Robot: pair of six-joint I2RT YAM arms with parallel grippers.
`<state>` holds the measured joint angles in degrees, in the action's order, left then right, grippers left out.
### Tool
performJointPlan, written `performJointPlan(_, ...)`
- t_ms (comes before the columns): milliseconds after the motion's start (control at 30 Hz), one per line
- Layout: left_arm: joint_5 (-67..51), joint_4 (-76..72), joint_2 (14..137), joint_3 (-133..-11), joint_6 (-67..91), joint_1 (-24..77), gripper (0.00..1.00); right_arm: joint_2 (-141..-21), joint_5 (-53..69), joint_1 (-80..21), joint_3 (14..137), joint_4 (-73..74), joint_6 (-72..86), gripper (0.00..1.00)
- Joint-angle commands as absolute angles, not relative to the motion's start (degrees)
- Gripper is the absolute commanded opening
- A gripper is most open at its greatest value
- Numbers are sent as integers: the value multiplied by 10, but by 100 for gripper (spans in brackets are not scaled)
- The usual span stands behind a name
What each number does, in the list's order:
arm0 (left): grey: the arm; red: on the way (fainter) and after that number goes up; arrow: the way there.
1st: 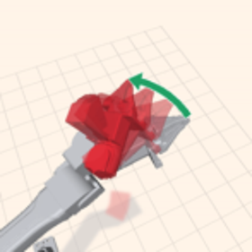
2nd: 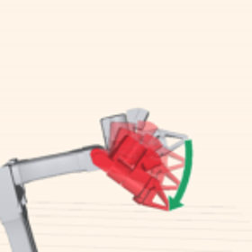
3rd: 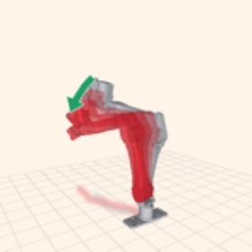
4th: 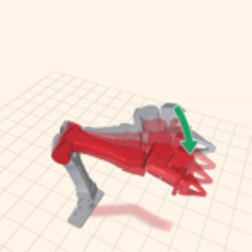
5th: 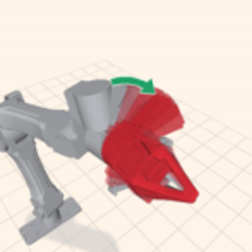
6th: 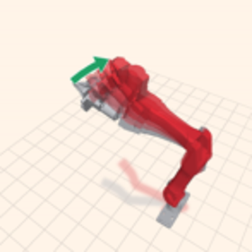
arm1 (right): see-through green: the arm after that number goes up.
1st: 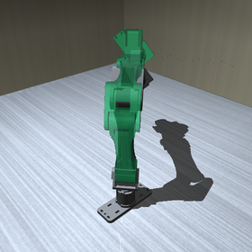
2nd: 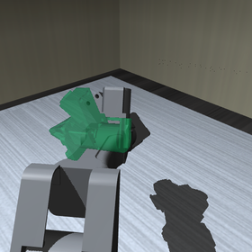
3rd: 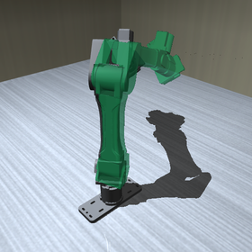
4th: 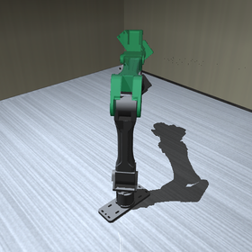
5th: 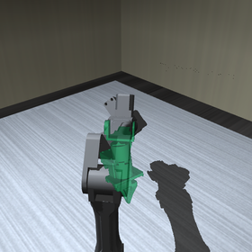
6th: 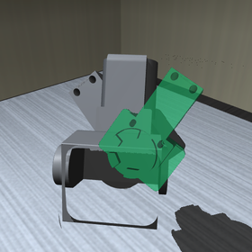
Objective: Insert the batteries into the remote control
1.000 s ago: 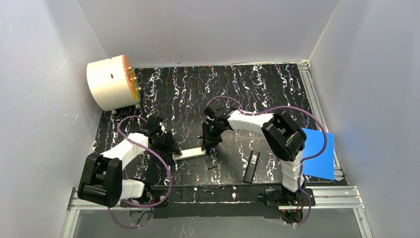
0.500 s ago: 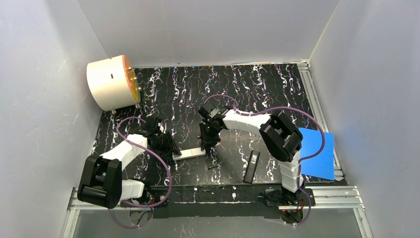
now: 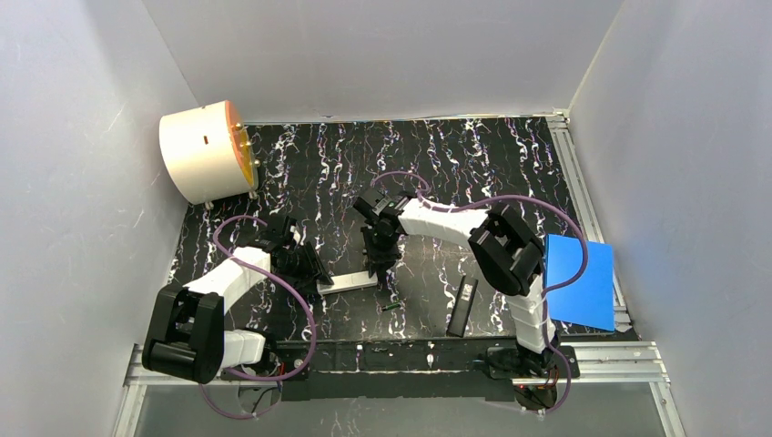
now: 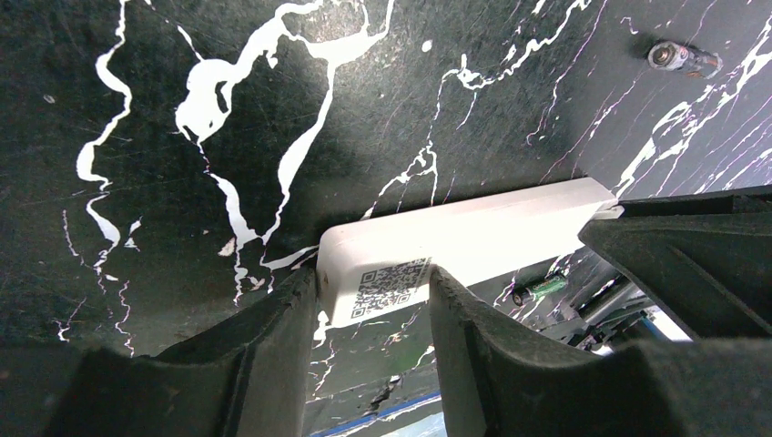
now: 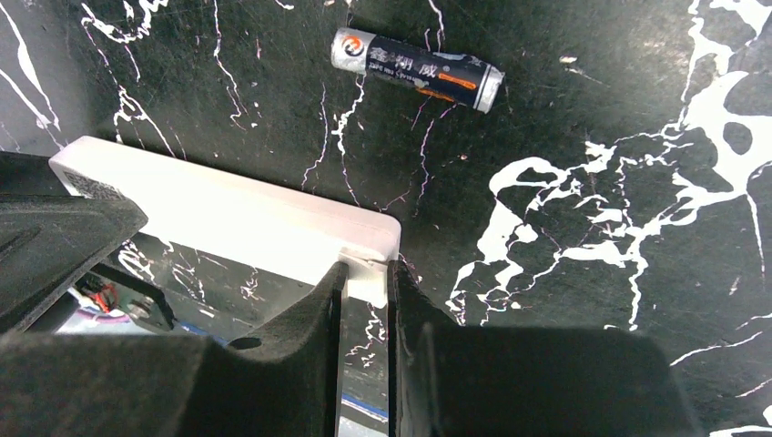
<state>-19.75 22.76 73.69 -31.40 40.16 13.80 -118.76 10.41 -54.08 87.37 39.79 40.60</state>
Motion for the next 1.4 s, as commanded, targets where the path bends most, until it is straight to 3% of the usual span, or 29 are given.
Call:
performJointPlan(0,-242,128,790,-256,445,171,34,-1258,141,-642,834,254,465,12)
performJointPlan(233,-215,144,782,-251,443,171,35,-1202,65,-630,760,260,482,31)
performJointPlan(533,-199,165,776,-257,433,171,37,-1153,10,-575,687,273,464,42)
performJointPlan(633,-196,170,778,-262,428,171,37,-1146,7,-573,688,278,459,41)
performJointPlan(1033,-198,161,796,-265,430,171,37,-1116,104,-536,573,139,415,15)
performJointPlan(1200,-201,157,801,-263,432,171,37,-1114,145,-522,542,87,404,13)
performJointPlan(1367,-204,153,802,-263,434,171,37,-1124,135,-536,565,100,413,21)
